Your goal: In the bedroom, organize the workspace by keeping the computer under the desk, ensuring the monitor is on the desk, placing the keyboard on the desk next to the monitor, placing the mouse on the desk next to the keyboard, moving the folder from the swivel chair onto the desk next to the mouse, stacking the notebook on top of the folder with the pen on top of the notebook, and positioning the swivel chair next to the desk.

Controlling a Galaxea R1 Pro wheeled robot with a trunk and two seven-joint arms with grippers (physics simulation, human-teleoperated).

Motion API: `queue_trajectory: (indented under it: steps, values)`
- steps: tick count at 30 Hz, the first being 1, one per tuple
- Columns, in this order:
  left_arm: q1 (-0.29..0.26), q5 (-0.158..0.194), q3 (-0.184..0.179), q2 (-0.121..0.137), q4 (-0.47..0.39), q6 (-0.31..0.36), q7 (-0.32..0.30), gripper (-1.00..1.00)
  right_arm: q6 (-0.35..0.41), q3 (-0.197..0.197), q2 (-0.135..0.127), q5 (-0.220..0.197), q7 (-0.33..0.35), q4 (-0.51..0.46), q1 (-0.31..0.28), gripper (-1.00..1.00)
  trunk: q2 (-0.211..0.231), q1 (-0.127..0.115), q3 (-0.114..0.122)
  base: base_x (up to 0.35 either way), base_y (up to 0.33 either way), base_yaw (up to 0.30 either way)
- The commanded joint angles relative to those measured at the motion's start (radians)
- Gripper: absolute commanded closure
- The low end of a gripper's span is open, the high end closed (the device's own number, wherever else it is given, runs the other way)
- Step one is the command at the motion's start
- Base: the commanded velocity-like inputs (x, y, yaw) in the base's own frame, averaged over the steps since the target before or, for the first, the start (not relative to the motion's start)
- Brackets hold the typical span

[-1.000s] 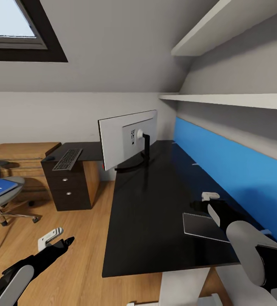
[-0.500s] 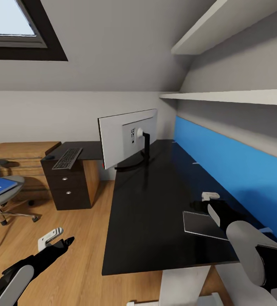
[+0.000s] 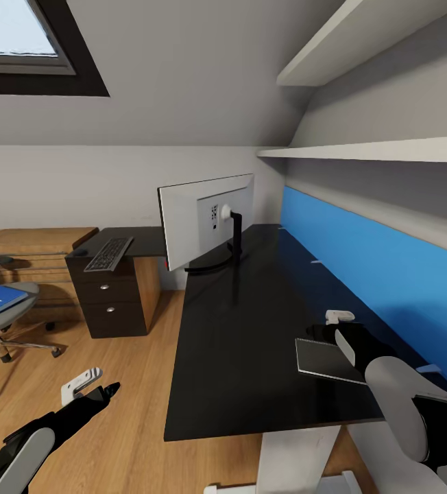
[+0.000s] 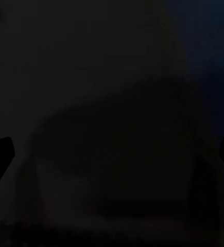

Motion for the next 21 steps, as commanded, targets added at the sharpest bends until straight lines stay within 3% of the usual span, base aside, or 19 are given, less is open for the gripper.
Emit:
queue_trajectory:
  steps: [1,6,12,21]
  values:
    - [-0.001,0.011,-0.002,0.001,-0.001,0.000,0.010,-1.00,0.005,-0.008,0.000,0.011,0.007,-0.002,0.000,-1.00,-0.001,0.000,-0.001,0.000,0.000,0.000]
    - [-0.001,0.011,-0.002,0.001,-0.001,0.000,0.010,-1.00,0.005,-0.008,0.000,0.011,0.007,-0.002,0.000,-1.00,-0.001,0.000,-0.001,0.000,0.000,0.000]
    - [-0.001,0.011,-0.002,0.001,-0.001,0.000,0.010,-1.00,0.005,-0.008,0.000,0.012,0.007,-0.002,0.000,-1.00,-0.043,0.023,-0.020,0.000,0.000,0.000]
    - [-0.001,0.011,-0.002,0.001,-0.001,0.000,0.010,-1.00,0.005,-0.008,0.000,0.012,0.007,-0.002,0.000,-1.00,-0.043,0.023,-0.020,0.000,0.000,0.000]
